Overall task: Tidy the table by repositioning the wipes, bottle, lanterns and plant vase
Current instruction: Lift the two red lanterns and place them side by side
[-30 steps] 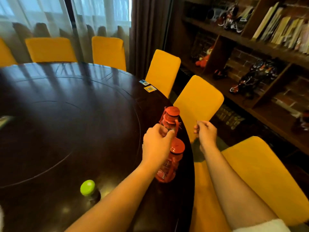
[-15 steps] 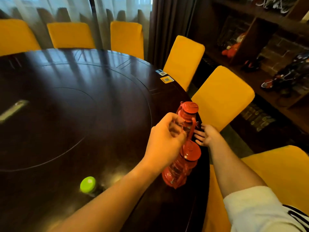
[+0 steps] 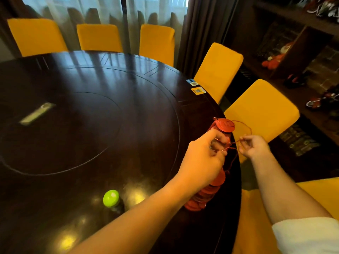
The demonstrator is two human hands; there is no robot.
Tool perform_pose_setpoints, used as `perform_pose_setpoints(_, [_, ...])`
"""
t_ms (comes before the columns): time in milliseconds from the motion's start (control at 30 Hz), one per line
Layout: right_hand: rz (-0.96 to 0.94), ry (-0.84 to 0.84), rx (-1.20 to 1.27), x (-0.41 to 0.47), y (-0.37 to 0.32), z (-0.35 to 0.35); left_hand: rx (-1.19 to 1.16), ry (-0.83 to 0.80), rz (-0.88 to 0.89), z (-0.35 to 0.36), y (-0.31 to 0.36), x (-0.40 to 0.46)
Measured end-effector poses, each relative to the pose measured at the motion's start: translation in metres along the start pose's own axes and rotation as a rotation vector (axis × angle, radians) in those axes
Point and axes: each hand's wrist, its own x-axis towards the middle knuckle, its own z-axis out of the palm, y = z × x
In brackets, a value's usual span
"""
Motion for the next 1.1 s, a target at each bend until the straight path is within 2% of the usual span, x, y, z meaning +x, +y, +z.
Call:
perform_pose_setpoints(100, [-0.123, -0.024, 0.043, -0.018, -0.017, 0.005, 0.035, -0.027, 0.006, 0.001, 0.0, 0.001])
perform_pose_setpoints(233, [-0.309, -0.012, -0.074, -0.039, -0.036, 0.017, 0.13, -0.077, -0.03, 0.001, 0.001, 0.004])
perform_pose_setpoints(467, [-0.585, -0.065, -0.24, -0.061, -0.045, 0.03, 0.543, -0.096, -0.009, 0.003, 0.014, 0.012])
perform_pose_setpoints(700, [-0.757, -0.111, -0.526, -0.076, -0.047, 0.045, 0.476, -0.101, -0.04, 0.002, 0.017, 0.013])
perform_pose_setpoints(867, [-0.781, -0.114, -0.582, -0.082, -0.048, 0.054, 0.425, -0.096, -0.068, 0.004, 0.015, 0.015])
perform_pose_setpoints(967, [-0.746, -0.123, -0.547, -0.09, -0.049, 0.058, 0.421, -0.118, -0.059, 0.009, 0.016, 0.013])
perform_pose_setpoints(1100, [-0.711, -0.142, -0.458, -0.104, -0.054, 0.07, 0.43, -0.049, -0.036, 0.012, 0.021, 0.013])
